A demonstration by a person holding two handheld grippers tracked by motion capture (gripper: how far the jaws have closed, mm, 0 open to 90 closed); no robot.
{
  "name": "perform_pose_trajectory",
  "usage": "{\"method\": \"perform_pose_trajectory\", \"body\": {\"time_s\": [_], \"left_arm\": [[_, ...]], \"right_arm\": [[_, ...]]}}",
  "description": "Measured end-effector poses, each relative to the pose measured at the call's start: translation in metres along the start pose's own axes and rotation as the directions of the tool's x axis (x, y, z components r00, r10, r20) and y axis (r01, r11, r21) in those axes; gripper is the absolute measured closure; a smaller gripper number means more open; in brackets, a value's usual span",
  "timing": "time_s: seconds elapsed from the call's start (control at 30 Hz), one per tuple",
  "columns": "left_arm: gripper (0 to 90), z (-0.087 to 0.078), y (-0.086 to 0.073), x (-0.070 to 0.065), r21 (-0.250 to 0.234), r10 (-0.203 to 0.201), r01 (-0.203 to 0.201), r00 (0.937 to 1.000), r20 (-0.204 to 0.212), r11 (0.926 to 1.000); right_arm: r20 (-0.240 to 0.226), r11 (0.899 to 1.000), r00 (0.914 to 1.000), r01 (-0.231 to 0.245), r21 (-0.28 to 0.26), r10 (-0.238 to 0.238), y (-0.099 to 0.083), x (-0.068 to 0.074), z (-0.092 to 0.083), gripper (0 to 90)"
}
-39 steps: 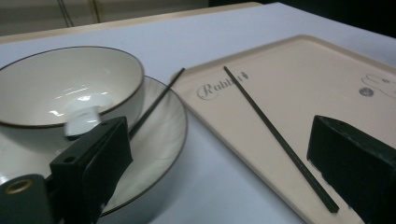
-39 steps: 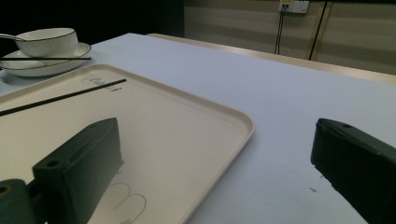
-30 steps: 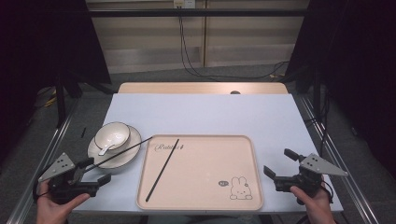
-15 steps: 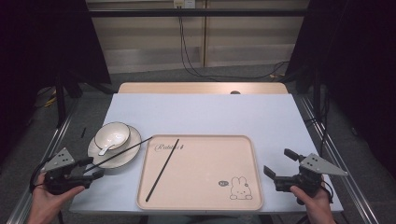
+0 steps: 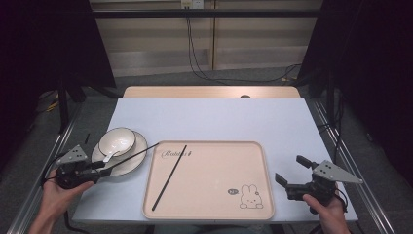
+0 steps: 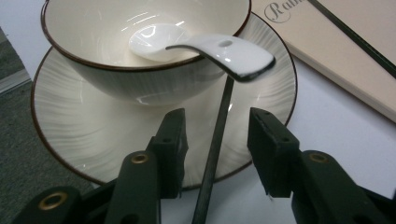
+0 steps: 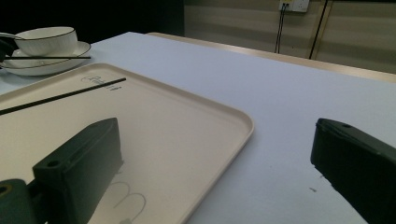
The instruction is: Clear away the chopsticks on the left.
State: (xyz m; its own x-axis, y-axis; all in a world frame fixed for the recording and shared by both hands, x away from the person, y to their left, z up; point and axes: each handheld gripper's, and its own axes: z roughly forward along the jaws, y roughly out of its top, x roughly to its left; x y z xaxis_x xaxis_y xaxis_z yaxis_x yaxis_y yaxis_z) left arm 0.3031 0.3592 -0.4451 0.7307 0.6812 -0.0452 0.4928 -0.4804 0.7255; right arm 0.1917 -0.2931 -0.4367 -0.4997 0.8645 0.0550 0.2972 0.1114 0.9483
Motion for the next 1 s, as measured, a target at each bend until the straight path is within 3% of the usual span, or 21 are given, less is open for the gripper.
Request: {"method": "perform_pose_trajectory", "body": {"time_s": [0.43, 0.77, 0.83, 1.0], "left_arm": [[78.6, 0.016, 0.007, -0.001, 0.085, 0.039, -0.043, 0.9979, 0.052, 0.9954], [85.5, 0.019, 0.01, -0.002, 0.104, 0.059, -0.067, 0.9956, 0.072, 0.9924], [85.6, 0.018, 0.01, -0.002, 0.11, 0.054, -0.062, 0.9958, 0.073, 0.992], [85.7, 0.014, 0.011, -0.004, 0.11, -0.01, 0.003, 0.9979, 0.064, 0.9939]], "right_arm": [[-0.001, 1.0, 1.0, -0.001, 0.001, 0.001, 0.0, 0.0, 0.0, 1.6], [0.006, 1.0, 1.0, 0.005, 0.0, -0.005, 0.0, 0.0, 0.001, 1.6], [0.005, 1.0, 1.0, 0.003, 0.002, -0.003, 0.0, 0.0, 0.001, 1.6], [0.005, 1.0, 1.0, -0.003, 0.001, 0.003, 0.0, 0.0, 0.001, 1.6]]}}
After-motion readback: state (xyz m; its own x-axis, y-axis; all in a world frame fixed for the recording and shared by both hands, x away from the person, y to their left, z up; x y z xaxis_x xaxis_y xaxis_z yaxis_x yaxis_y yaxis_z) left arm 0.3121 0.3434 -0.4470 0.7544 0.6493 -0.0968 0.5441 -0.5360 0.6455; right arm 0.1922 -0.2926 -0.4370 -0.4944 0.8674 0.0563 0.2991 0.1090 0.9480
